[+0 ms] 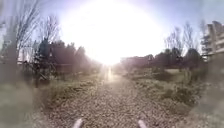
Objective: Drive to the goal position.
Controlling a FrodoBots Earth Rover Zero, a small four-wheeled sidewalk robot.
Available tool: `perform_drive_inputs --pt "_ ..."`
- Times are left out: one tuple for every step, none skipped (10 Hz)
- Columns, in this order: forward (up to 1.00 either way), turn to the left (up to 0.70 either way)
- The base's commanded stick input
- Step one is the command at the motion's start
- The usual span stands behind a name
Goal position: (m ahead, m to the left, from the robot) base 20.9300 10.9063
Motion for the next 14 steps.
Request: perform_drive_inputs --pt "0.5 0.0" --pt "0.5 0.0" --pt "0.5 0.0" --pt "0.5 0.0" --pt "0.5 0.0" --pt "0.5 0.0" --pt "0.5 0.0" --pt "0.5 0.0" --pt "0.5 0.0" --pt "0.5 0.0" --pt "0.5 0.0" --pt "0.5 0.0" --pt "0.5 0.0" --pt "0.5 0.0"
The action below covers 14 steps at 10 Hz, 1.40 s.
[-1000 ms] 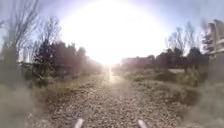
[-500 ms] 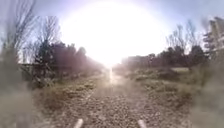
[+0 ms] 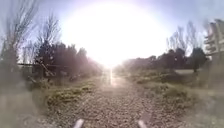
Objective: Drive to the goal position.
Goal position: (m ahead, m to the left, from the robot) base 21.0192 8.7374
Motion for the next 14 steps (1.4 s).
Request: perform_drive_inputs --pt "0.5 0.0" --pt "0.5 0.0" --pt "0.5 0.0" --pt "0.5 0.0" --pt "0.5 0.0" --pt "0.5 0.0" --pt "0.5 0.0" --pt "0.5 0.0" --pt "0.5 0.0" --pt "0.5 0.0" --pt "0.5 0.0" --pt "0.5 0.0" --pt "0.5 0.0" --pt "0.5 0.0"
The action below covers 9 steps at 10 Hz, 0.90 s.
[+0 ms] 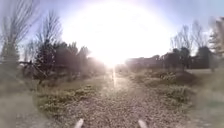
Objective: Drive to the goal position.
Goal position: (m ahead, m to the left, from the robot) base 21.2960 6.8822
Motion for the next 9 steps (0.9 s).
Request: perform_drive_inputs --pt "0.5 0.0" --pt "0.5 0.0" --pt "0.5 0.0" --pt "0.5 0.0" --pt "0.5 0.0" --pt "0.5 0.0" --pt "0.5 0.0" --pt "0.5 0.0" --pt "0.5 0.0"
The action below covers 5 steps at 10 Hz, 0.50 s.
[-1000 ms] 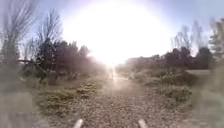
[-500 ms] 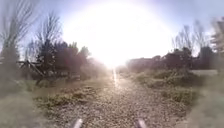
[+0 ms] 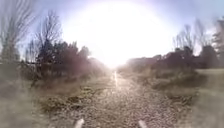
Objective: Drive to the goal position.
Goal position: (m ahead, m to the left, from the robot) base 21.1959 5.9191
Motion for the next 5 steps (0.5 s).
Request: perform_drive_inputs --pt "0.5 0.0" --pt "0.5 0.0" --pt "0.5 0.0" --pt "0.5 0.0" --pt "0.5 0.0"
